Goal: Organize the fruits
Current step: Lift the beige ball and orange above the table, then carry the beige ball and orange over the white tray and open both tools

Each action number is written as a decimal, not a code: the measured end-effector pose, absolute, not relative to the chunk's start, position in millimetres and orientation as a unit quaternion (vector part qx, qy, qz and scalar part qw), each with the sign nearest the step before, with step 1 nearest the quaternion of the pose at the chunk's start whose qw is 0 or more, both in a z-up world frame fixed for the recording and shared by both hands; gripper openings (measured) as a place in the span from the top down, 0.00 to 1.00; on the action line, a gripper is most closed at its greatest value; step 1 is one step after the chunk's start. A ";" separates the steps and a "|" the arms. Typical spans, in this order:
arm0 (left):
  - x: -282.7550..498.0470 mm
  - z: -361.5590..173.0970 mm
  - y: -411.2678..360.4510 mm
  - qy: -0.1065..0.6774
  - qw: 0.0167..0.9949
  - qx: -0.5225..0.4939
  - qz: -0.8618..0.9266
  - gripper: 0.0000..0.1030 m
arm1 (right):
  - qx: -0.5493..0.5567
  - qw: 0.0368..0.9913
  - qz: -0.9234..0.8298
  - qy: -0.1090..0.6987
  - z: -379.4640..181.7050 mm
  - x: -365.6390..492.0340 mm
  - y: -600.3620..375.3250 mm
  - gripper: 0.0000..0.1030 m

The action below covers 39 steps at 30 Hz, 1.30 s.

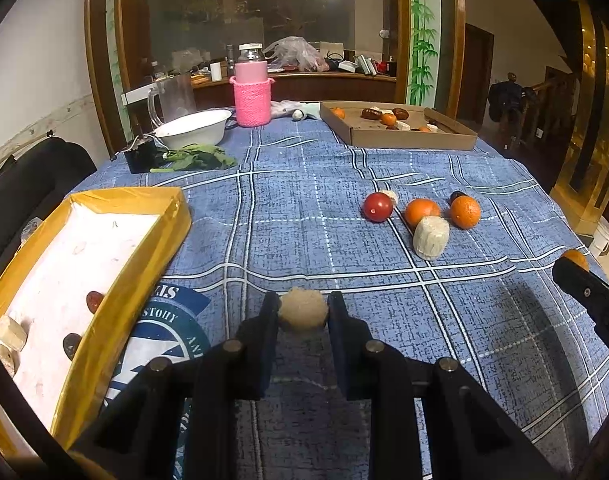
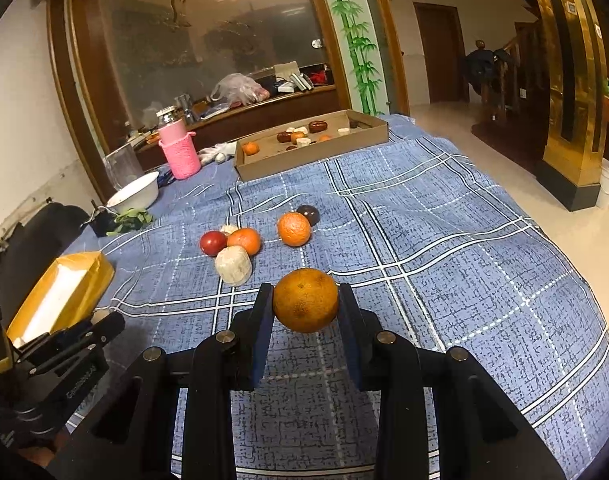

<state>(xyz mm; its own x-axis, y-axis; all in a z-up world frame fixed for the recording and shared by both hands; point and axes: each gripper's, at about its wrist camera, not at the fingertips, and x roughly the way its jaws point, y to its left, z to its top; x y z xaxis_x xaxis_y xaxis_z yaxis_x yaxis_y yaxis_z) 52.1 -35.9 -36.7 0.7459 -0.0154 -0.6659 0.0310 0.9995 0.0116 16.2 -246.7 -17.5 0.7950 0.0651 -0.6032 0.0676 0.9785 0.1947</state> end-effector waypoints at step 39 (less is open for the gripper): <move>20.2 -9.6 32.2 0.338 0.939 -0.010 0.059 0.74 | 0.053 0.948 0.071 0.306 1.9 -3.9 -175.8 0.71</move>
<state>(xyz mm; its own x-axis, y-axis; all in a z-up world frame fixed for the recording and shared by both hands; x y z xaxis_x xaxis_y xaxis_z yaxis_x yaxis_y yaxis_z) 20.2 32.2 -9.6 0.7652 0.1032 -0.6355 -0.1168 0.9929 0.0207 -3.9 -175.8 1.9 0.8020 0.1675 -0.5734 -0.1031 0.9843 0.1433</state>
